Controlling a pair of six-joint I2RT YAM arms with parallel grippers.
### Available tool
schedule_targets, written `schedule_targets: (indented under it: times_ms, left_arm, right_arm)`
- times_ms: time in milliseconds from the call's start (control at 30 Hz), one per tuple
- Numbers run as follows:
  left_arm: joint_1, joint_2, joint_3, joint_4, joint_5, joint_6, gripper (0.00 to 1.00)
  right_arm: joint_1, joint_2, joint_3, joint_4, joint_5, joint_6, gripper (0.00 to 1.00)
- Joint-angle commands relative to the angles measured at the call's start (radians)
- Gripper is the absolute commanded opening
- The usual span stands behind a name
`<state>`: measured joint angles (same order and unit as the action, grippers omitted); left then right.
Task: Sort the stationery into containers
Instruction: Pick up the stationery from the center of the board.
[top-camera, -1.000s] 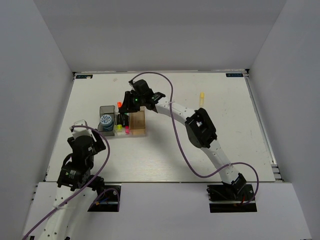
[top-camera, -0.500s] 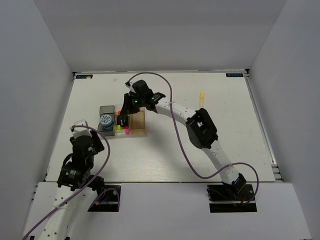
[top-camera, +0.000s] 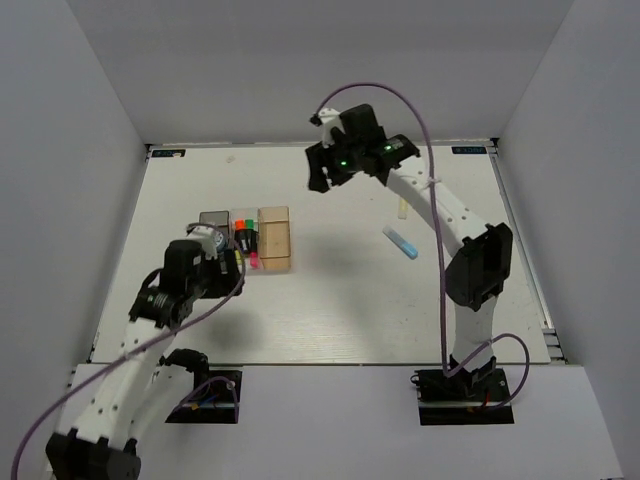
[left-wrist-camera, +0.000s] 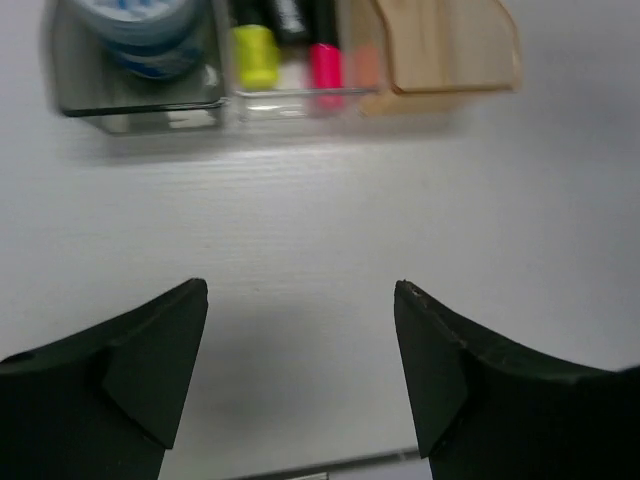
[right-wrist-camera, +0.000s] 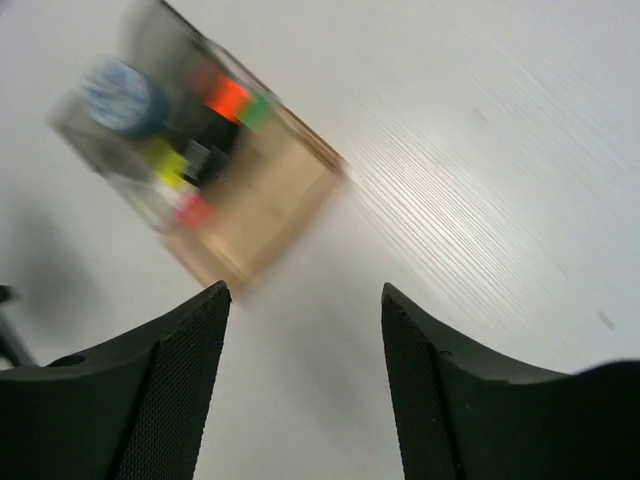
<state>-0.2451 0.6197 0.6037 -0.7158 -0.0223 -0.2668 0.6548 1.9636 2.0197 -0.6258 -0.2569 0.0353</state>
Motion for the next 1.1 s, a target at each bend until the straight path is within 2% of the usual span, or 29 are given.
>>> schedule_targets:
  times_ms: [0, 67, 100, 200, 267, 333, 700, 867, 1067]
  left_arm:
    - [0.001, 0.19, 0.126, -0.034, 0.29, 0.053, 0.91]
    - [-0.037, 0.224, 0.137, -0.022, 0.312, 0.054, 0.92]
    - [-0.046, 0.225, 0.113, 0.005, 0.324, 0.057, 0.98]
    - [-0.048, 0.197, 0.067, 0.058, 0.376, 0.055, 1.0]
    - [-0.046, 0.187, 0.062, 0.047, 0.383, 0.058, 1.0]
    - [-0.046, 0.152, 0.045, 0.045, 0.378, 0.06, 1.0]
    - [-0.049, 0.077, 0.013, 0.029, 0.351, 0.069, 1.0]
    - [-0.046, 0.087, 0.013, 0.024, 0.349, 0.07, 1.0]
    - [-0.046, 0.091, 0.011, 0.027, 0.343, 0.07, 1.0]
  right_arm:
    - [-0.128, 0.035, -0.079, -0.37, 0.131, -0.251, 0.68]
    - [-0.179, -0.001, -0.143, -0.402, 0.177, -0.306, 0.68]
    - [-0.193, -0.035, -0.271, -0.391, 0.221, -0.322, 0.69]
    - [-0.253, -0.118, -0.47, -0.281, 0.365, -0.397, 0.71]
    - [-0.28, -0.129, -0.533, -0.249, 0.435, -0.452, 0.71]
    - [-0.294, -0.12, -0.571, -0.25, 0.432, -0.474, 0.71]
    - [-0.307, -0.028, -0.575, -0.146, 0.368, -0.522, 0.71]
    - [-0.317, 0.072, -0.457, -0.209, 0.311, -0.515, 0.71]
    - [-0.333, 0.151, -0.406, -0.239, 0.222, -0.522, 0.7]
